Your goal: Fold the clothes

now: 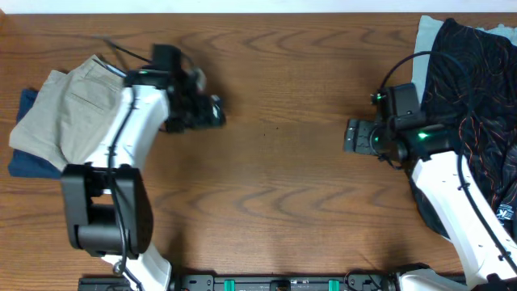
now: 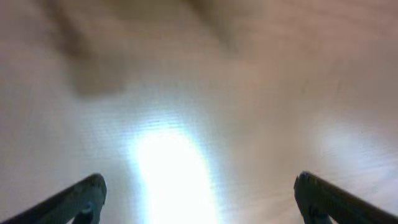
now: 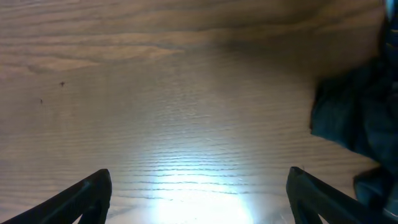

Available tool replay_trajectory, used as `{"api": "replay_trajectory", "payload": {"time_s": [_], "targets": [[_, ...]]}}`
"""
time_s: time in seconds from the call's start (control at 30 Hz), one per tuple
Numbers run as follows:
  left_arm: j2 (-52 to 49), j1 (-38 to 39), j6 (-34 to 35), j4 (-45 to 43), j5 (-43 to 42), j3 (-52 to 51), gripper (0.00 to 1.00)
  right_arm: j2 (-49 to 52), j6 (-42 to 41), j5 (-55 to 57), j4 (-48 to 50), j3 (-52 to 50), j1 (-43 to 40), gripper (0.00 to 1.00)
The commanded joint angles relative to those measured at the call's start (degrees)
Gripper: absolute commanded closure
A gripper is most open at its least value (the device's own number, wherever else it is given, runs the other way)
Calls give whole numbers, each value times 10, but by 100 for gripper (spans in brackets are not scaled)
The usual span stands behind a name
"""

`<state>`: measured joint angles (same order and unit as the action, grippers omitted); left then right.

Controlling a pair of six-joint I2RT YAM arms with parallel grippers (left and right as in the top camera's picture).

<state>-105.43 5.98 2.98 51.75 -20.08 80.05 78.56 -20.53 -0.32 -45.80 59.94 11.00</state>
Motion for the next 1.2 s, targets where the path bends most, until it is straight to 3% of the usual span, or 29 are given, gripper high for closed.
{"api": "replay_trajectory", "payload": {"time_s": [0.0,0.13,0.27,0.4,0.6,0.9,1.17], "targets": [[3,30,-5,84,79,4,2,-8,0,-36,-25,1,-29,8],[6,41,18,171,82,4,2,-8,0,-47,-101,1,-44,1],[26,42,23,239,81,2,2,-9,-2,-47,-169,1,-45,1],[84,54,23,246,82,-27,2,-26,-15,-40,-206,0,-45,1],[259,95,81,174,142,-106,2,-127,-17,-25,-179,-17,-44,1],[603,190,83,-5,233,-266,2,-373,-17,36,-69,-116,-41,1],[742,190,83,-39,238,-288,2,-460,-17,35,-92,-132,-41,1]]}}
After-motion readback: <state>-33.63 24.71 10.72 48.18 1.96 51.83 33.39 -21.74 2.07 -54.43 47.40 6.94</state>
